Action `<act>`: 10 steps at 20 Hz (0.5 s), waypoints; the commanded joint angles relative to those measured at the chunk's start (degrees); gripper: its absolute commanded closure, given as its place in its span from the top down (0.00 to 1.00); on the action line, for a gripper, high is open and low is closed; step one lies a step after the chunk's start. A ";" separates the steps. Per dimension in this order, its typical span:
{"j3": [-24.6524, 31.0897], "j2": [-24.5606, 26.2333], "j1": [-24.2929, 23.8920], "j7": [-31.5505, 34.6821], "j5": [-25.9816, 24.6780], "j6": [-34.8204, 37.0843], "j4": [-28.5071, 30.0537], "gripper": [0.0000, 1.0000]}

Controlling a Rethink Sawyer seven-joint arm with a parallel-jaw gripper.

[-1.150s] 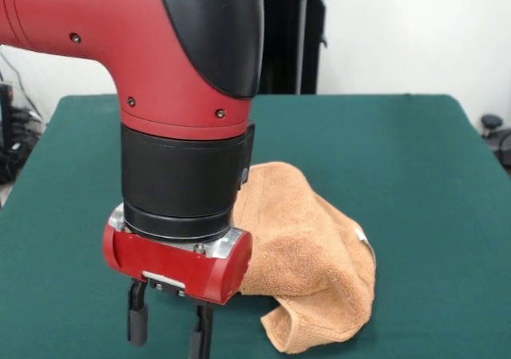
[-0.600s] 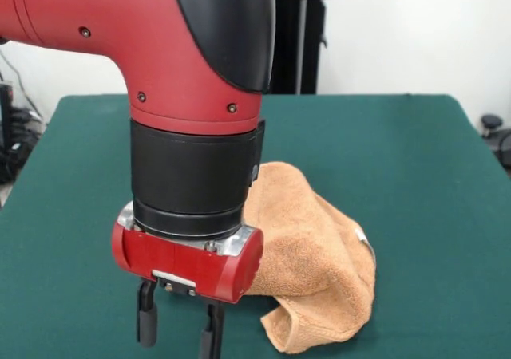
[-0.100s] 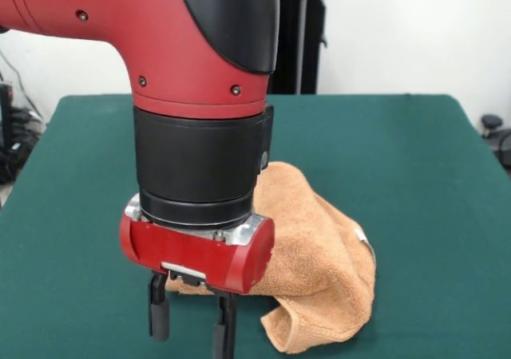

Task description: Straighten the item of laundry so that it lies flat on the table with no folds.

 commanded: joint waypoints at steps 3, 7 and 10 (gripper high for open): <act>0.62 0.20 3.41 4.46 3.52 8.51 4.81 1.00; -0.06 0.09 3.82 4.95 4.00 7.88 5.44 1.00; -0.64 -0.23 4.23 5.67 4.30 6.49 6.52 1.00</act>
